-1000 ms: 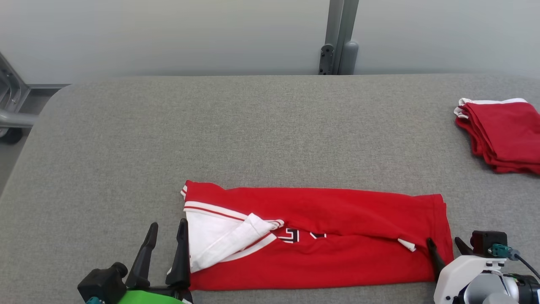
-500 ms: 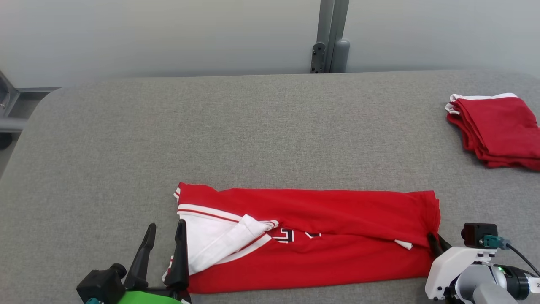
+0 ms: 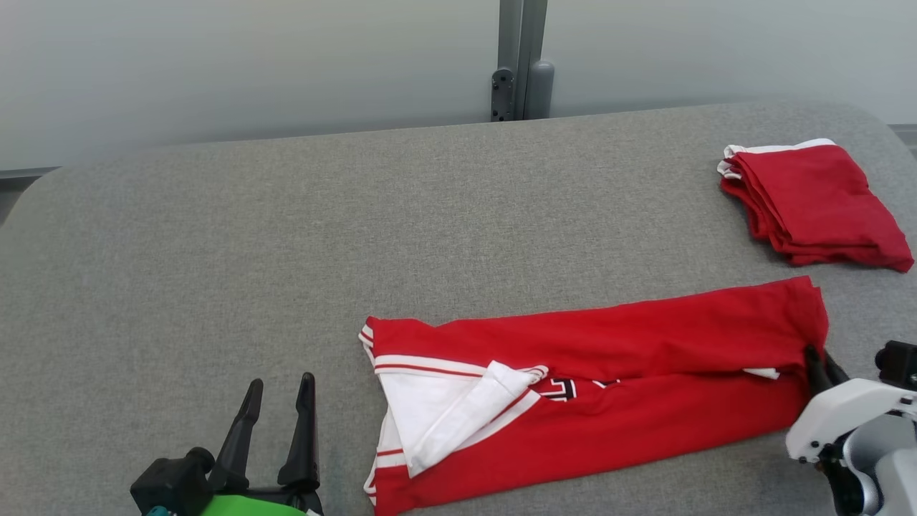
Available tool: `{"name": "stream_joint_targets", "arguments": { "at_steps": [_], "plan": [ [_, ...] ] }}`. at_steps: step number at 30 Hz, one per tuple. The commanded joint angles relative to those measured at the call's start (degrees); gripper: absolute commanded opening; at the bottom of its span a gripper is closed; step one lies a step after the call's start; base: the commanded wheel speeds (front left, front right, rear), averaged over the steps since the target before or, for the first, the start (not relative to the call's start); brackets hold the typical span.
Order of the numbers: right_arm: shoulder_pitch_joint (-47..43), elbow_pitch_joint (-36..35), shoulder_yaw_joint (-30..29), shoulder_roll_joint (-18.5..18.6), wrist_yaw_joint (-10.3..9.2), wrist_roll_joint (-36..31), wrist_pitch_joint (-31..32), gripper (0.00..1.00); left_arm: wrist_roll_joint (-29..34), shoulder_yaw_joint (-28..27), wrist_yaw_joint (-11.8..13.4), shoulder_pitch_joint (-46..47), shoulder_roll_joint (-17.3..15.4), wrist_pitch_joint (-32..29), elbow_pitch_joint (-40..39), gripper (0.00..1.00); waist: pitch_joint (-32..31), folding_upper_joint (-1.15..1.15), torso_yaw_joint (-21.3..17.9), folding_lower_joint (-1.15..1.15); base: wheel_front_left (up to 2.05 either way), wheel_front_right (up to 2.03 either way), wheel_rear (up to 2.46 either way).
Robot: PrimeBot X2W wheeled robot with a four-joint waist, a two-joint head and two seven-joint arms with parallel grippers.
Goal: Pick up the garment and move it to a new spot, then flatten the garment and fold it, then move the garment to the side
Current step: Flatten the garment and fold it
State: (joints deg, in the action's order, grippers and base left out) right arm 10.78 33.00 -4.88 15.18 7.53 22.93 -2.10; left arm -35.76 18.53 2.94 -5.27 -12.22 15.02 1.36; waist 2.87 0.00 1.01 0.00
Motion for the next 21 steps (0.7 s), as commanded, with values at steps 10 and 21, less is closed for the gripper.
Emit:
{"name": "stream_joint_targets", "arguments": {
  "at_steps": [10, 21],
  "plan": [
    [-5.0, -16.8, 9.4, -5.6, -0.06, 7.6, 4.9, 0.00, 0.5, 0.2, -0.5, 0.4, -0.3, 0.2, 0.6, 1.00, -0.1, 0.00, 0.2, 0.00, 0.00, 0.00, 0.00],
    [-6.4, -30.5, 21.6, -7.6, -0.05, 11.8, 9.6, 0.00, 0.3, 0.5, -0.5, 1.2, -0.3, 0.1, 0.9, 1.00, 0.0, 0.00, 2.8, 0.00, 0.00, 0.00, 0.00]
  ]
}}
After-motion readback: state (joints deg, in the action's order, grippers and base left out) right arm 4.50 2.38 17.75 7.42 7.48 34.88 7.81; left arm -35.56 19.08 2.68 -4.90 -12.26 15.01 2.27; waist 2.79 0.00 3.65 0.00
